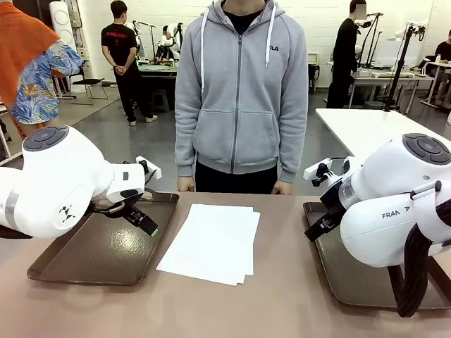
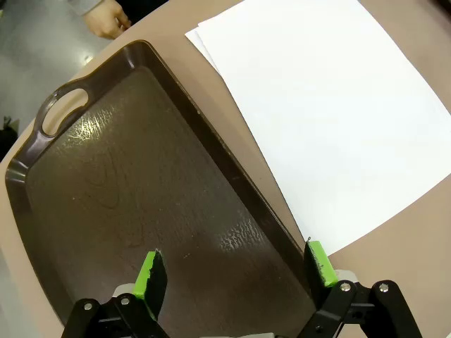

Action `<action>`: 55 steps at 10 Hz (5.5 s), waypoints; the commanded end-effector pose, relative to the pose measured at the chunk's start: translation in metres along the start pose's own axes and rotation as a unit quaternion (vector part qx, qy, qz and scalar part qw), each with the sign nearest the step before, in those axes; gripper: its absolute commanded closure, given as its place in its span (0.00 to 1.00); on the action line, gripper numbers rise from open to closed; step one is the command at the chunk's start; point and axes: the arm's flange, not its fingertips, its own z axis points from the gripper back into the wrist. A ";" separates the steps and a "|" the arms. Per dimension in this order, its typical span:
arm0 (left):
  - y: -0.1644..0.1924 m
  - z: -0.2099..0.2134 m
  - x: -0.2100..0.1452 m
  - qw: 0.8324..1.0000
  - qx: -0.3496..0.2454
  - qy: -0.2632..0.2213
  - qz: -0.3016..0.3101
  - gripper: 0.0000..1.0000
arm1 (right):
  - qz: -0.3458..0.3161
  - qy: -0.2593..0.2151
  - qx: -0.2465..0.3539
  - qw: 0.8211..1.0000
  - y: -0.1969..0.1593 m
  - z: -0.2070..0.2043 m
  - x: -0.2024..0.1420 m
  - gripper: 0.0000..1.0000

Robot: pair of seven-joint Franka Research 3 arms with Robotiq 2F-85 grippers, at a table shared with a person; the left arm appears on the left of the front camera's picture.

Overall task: Sort the A4 documents.
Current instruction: Receive the A4 Paper.

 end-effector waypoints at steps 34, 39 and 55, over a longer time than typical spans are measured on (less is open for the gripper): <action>0.087 0.185 -0.136 0.981 -0.099 -0.151 -0.074 0.00 | -0.088 -0.250 0.137 0.954 -0.151 0.192 -0.092 0.00; 0.093 0.181 -0.134 0.981 -0.107 -0.141 -0.084 0.00 | -0.108 -0.235 0.126 0.958 -0.161 0.196 -0.102 0.00; 0.134 0.212 -0.079 0.983 -0.107 -0.132 -0.077 0.00 | -0.073 -0.152 0.127 0.977 -0.165 0.203 -0.098 0.00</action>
